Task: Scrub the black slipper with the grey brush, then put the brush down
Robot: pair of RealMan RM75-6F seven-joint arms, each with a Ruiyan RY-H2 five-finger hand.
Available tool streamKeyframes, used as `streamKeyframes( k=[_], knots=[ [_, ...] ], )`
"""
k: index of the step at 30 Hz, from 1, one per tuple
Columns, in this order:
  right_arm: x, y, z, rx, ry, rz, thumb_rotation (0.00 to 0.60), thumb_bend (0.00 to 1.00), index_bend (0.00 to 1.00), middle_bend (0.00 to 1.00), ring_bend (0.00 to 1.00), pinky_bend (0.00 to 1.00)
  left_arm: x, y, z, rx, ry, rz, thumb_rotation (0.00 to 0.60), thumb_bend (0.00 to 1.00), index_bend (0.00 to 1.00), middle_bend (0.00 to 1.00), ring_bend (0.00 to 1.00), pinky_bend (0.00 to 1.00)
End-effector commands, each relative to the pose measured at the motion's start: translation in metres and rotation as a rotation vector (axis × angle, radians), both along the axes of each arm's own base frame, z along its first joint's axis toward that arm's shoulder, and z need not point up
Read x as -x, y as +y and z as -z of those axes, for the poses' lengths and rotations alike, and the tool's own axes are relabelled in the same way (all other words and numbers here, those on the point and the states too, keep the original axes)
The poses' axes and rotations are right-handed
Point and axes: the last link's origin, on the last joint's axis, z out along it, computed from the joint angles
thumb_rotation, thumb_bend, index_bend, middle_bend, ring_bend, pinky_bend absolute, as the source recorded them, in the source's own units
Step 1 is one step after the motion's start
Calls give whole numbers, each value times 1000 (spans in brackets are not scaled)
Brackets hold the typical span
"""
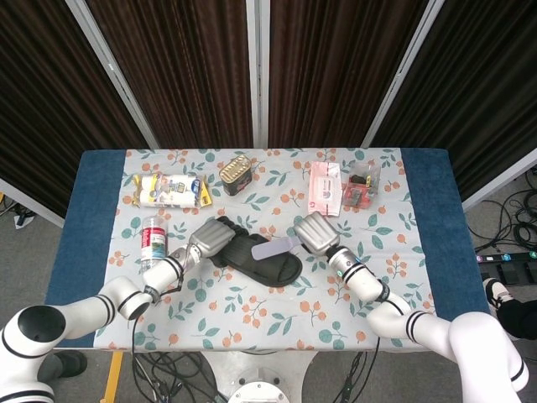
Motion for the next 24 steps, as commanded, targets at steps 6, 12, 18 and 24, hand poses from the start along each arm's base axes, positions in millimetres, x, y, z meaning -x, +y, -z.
streamKeyframes(
  k=[6,12,18,24],
  knots=[
    [29,32,-11,-85,72,-23,600,343,1000,990,1000,1000,2,2,-1,-6,2,-6,600,214,334,401,238,164],
    [34,42,-52,-42,-45,12,600,342,1000,990,1000,1000,2,1,-4,-12,10,-2,600,215,201,272,159,164],
    [58,29,-94,56,-41,112,600,327,1000,990,1000,1000,-1,-2,-21,-41,-23,3,600,216,146,177,106,163],
    [84,20,-87,50,40,253,600,291,1000,972,953,1000,1,-7,-49,-83,-78,-3,600,215,145,175,102,162]
  ],
)
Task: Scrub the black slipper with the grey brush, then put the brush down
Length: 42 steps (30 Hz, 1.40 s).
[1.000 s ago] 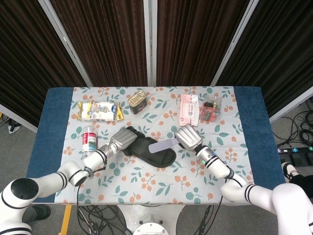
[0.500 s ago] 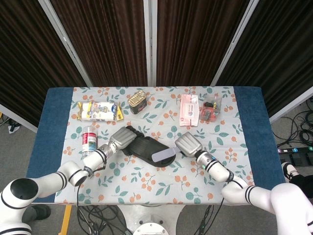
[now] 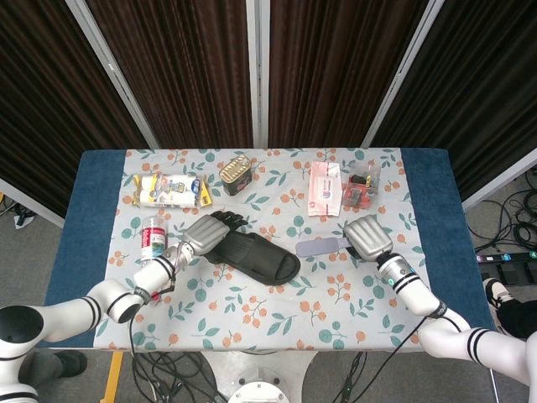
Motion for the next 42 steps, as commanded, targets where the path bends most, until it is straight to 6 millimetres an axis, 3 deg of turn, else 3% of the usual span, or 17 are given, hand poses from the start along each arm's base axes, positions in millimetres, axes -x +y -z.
streamKeyframes(
  k=[1,5,8,11,15,17,19,24,28,31,36,42],
  knots=[
    [16,-6,8,-16,54,92,600,280,999,957,934,1000,5,-2,-21,-46,-44,-12,600,214,145,175,102,162],
    [19,-10,23,-39,76,130,600,235,942,895,860,988,14,-9,-48,-112,-97,-22,600,206,145,175,102,162],
    [18,-13,31,-52,97,133,600,192,821,802,754,884,29,-18,-70,-171,-128,-44,600,194,145,175,102,162],
    [17,-13,34,-60,109,139,600,113,629,641,561,698,50,-25,-92,-222,-139,-87,600,191,145,175,102,162],
    [19,-9,30,-71,110,166,600,20,246,331,209,396,76,-37,-120,-295,-149,-138,600,190,145,175,102,162],
    [20,-5,25,-78,98,181,600,10,93,223,103,290,85,-43,-131,-321,-146,-152,600,190,145,175,102,162],
    [20,0,14,-75,78,188,600,9,8,138,26,209,98,-53,-144,-351,-137,-173,600,189,145,175,102,162],
    [20,17,-37,7,-1,183,600,9,0,61,0,133,131,-80,-171,-406,-96,-264,600,186,145,175,102,162],
    [31,42,-84,146,-32,139,600,57,2,162,49,184,156,-103,-191,-496,-51,-329,600,185,145,175,102,162],
    [52,69,-111,237,-24,159,600,122,28,217,98,245,173,-123,-202,-601,-7,-360,600,183,145,175,102,162],
    [78,115,-134,351,-57,224,600,126,25,162,61,191,195,-160,-208,-702,60,-402,600,181,145,175,102,160],
    [96,161,-140,451,-143,262,600,115,0,114,2,117,198,-195,-208,-744,75,-436,600,172,146,175,102,158]
  ],
)
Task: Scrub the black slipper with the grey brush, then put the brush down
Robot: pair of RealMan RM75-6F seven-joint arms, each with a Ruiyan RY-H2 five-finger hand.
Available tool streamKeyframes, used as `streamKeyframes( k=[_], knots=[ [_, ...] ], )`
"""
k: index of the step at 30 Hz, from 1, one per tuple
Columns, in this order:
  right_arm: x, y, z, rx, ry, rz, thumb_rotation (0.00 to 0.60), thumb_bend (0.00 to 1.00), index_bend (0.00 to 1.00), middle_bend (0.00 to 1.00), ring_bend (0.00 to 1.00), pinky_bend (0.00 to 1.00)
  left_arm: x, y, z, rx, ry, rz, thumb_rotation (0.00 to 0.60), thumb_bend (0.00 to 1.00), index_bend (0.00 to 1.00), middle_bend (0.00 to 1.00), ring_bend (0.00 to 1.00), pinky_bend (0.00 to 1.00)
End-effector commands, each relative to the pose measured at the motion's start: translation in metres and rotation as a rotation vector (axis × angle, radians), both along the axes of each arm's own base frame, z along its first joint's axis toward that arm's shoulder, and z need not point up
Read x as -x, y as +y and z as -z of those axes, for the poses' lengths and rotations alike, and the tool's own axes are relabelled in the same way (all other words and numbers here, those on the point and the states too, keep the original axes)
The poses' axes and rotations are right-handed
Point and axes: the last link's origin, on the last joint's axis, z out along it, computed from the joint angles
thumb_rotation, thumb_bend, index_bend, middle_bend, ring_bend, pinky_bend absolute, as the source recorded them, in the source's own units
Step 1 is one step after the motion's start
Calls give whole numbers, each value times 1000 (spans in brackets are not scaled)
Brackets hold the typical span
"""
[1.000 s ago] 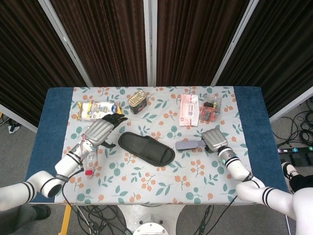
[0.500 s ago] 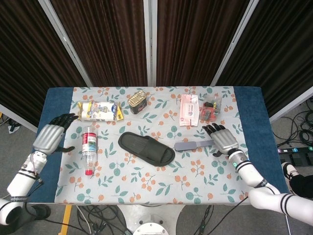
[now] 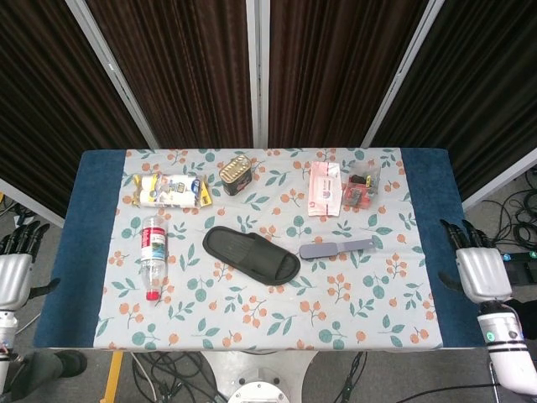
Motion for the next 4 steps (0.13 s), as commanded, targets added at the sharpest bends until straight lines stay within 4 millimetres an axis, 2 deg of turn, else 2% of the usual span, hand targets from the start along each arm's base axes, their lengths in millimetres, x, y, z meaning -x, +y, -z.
streamKeyframes(
  k=[1,4],
  knots=[
    [10,36,-3,56,-61,12,600,110,0,112,0,114,-1,-20,3,-15,1,-24,600,171,146,175,102,157],
    [10,47,-5,88,-87,-4,600,104,0,119,0,112,-4,-33,5,-23,4,-34,600,171,146,175,101,157]
  ],
)
